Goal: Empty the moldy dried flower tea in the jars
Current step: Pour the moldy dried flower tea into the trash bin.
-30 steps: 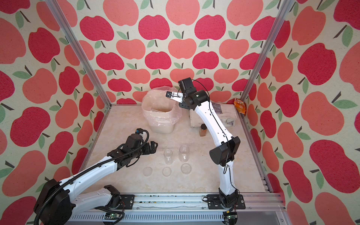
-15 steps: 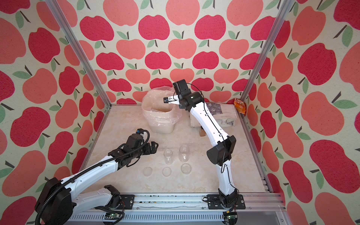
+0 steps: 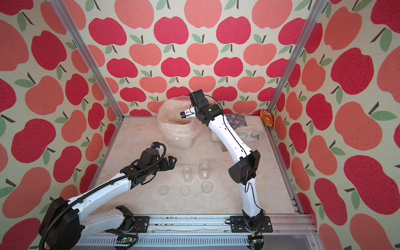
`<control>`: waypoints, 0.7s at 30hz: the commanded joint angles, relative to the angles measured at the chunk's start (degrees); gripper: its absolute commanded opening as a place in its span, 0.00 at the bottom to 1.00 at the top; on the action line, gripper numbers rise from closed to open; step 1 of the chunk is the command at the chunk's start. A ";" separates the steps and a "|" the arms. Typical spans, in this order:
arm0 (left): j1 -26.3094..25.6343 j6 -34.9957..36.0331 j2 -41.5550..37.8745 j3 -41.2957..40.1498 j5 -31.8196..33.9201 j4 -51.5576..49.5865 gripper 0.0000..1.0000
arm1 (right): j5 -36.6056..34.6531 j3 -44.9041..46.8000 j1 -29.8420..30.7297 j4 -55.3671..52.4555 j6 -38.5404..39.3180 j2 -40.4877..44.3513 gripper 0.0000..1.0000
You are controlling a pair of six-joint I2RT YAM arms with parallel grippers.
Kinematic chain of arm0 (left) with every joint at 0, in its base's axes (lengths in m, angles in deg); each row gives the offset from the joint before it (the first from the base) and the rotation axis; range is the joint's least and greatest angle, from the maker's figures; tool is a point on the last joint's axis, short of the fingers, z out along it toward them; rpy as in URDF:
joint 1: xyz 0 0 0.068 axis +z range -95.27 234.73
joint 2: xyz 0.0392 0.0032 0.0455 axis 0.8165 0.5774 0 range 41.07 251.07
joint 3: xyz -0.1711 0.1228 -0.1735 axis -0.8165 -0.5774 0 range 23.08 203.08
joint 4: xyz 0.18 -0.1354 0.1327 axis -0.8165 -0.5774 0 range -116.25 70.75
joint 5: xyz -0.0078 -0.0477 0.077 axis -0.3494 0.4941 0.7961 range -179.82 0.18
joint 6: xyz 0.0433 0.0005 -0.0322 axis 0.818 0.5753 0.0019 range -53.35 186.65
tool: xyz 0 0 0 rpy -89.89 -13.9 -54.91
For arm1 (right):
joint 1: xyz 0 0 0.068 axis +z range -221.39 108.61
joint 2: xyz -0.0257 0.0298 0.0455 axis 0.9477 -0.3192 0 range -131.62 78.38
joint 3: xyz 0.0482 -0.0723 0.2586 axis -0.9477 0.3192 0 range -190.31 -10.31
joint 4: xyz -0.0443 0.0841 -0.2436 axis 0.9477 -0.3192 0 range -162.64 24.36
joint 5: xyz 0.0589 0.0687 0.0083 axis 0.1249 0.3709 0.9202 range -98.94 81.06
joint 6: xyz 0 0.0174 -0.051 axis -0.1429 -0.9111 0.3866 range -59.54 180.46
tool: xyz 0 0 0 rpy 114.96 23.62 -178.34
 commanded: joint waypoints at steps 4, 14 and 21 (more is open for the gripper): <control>0.27 -1.04 -0.89 -1.60 -0.53 1.27 1.00 | -2.15 0.99 0.73 4.58 6.61 0.34 0.00; 0.27 -1.26 -1.22 -2.58 -0.53 2.19 1.00 | -3.03 8.45 0.97 15.84 17.25 3.13 0.00; 0.27 -1.31 -1.16 -2.93 -0.63 2.72 0.99 | -2.88 10.88 1.08 21.16 22.82 3.81 0.00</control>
